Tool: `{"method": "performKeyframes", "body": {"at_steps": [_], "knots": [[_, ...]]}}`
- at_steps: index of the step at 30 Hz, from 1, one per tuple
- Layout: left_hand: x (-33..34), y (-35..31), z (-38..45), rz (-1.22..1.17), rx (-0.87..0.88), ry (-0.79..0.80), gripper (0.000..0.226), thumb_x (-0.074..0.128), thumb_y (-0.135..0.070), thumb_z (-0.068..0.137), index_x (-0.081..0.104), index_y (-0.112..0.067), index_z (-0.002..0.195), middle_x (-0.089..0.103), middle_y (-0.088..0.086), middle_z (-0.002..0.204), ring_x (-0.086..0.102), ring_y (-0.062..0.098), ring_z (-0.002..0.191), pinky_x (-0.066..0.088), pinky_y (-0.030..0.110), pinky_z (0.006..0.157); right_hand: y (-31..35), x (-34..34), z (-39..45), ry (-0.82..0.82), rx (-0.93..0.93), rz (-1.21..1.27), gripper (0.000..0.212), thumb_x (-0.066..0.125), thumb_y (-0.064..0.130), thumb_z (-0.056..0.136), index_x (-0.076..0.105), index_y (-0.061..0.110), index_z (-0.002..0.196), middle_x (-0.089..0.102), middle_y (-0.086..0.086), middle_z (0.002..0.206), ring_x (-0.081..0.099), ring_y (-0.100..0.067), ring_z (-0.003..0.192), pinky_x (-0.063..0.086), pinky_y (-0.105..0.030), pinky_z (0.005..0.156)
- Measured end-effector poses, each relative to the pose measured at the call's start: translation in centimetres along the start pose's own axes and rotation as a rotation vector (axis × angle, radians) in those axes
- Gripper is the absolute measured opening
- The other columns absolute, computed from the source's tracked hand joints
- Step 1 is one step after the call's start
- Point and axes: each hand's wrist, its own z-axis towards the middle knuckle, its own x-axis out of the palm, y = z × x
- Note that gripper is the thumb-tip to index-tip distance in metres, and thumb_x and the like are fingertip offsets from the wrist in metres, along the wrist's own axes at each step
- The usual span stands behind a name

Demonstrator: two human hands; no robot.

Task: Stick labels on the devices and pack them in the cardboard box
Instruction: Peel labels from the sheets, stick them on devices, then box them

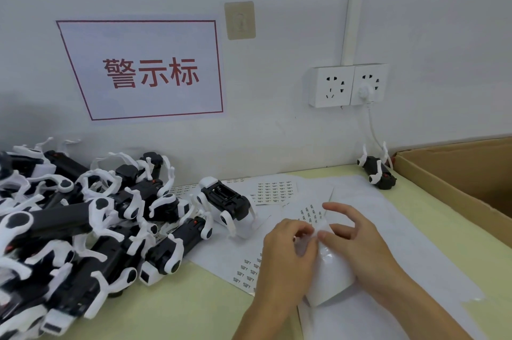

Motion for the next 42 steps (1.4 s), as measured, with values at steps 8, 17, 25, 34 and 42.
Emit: {"method": "performKeyframes", "body": {"at_steps": [8, 17, 25, 34, 42], "knots": [[0.2, -0.1, 0.2, -0.223, -0.161, -0.057, 0.008, 0.077, -0.016, 0.085, 0.077, -0.023, 0.082, 0.073, -0.018, 0.084, 0.07, 0.002, 0.086, 0.053, 0.014, 0.078, -0.1, 0.9, -0.2, -0.062, -0.162, -0.136, 0.044, 0.063, -0.002, 0.092, 0.056, 0.034, 0.117, 0.078, 0.005, 0.087, 0.073, -0.012, 0.081, 0.056, -0.022, 0.075], [-0.1, 0.2, 0.0, -0.13, -0.051, -0.025, 0.011, 0.07, -0.014, 0.087, 0.079, -0.02, 0.082, 0.074, -0.014, 0.079, 0.071, 0.003, 0.081, 0.056, 0.018, 0.077, -0.7, 1.6, -0.3, -0.119, -0.353, -0.29, 0.048, 0.064, -0.003, 0.089, 0.059, 0.039, 0.11, 0.069, 0.012, 0.079, 0.065, -0.005, 0.078, 0.046, -0.008, 0.071], [-0.3, 0.1, 0.0, -0.085, 0.04, -0.032, 0.013, 0.066, -0.019, 0.087, 0.078, -0.019, 0.083, 0.073, -0.016, 0.079, 0.07, 0.002, 0.08, 0.054, 0.016, 0.074, -1.0, 1.6, -0.1, -0.13, -0.41, -0.32, 0.049, 0.065, -0.002, 0.088, 0.059, 0.041, 0.11, 0.067, 0.009, 0.078, 0.065, -0.008, 0.075, 0.048, -0.011, 0.069], [-0.3, -0.1, -0.1, -0.11, 0.009, -0.036, 0.012, 0.068, -0.014, 0.088, 0.077, -0.016, 0.081, 0.073, -0.013, 0.077, 0.07, 0.005, 0.078, 0.056, 0.019, 0.072, -1.0, 1.7, -0.2, -0.125, -0.403, -0.289, 0.047, 0.065, -0.003, 0.088, 0.063, 0.039, 0.108, 0.065, 0.013, 0.08, 0.064, -0.009, 0.075, 0.047, -0.01, 0.067], [-0.7, -0.6, 0.2, -0.253, -0.132, -0.032, 0.019, 0.069, -0.003, 0.087, 0.077, -0.016, 0.076, 0.074, -0.008, 0.075, 0.071, 0.007, 0.076, 0.052, 0.012, 0.069, -0.9, 1.7, 0.0, -0.134, -0.336, -0.231, 0.046, 0.067, -0.001, 0.087, 0.064, 0.042, 0.104, 0.067, 0.012, 0.077, 0.063, -0.005, 0.073, 0.045, -0.007, 0.066]]}}
